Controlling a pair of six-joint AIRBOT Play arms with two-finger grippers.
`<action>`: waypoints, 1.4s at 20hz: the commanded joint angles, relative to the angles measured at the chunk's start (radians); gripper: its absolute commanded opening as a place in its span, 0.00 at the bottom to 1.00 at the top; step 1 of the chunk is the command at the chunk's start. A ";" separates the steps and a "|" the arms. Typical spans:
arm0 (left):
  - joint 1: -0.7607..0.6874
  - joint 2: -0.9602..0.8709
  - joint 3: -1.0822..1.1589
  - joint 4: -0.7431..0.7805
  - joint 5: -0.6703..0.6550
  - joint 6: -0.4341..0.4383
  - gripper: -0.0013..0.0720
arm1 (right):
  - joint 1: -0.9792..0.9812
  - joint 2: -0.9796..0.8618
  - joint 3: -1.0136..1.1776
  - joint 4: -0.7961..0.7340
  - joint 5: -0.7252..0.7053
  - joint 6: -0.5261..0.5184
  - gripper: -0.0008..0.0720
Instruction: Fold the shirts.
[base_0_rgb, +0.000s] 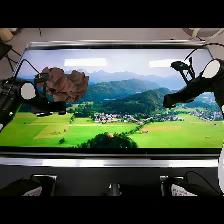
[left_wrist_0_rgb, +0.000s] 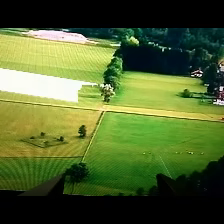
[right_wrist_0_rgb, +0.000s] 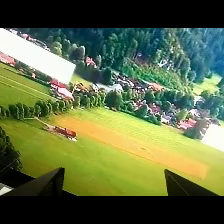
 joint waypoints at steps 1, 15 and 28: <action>0.000 0.001 0.000 0.000 0.000 0.000 0.91 | 0.001 -0.001 0.001 0.000 0.000 0.000 0.91; 0.000 -0.002 -0.003 0.000 0.117 0.000 0.91 | 0.001 -0.001 0.001 0.001 -0.005 0.000 0.91; 0.122 -0.213 0.128 -0.001 0.742 -0.073 0.91 | 0.001 -0.001 0.001 -0.022 -0.431 -0.026 0.91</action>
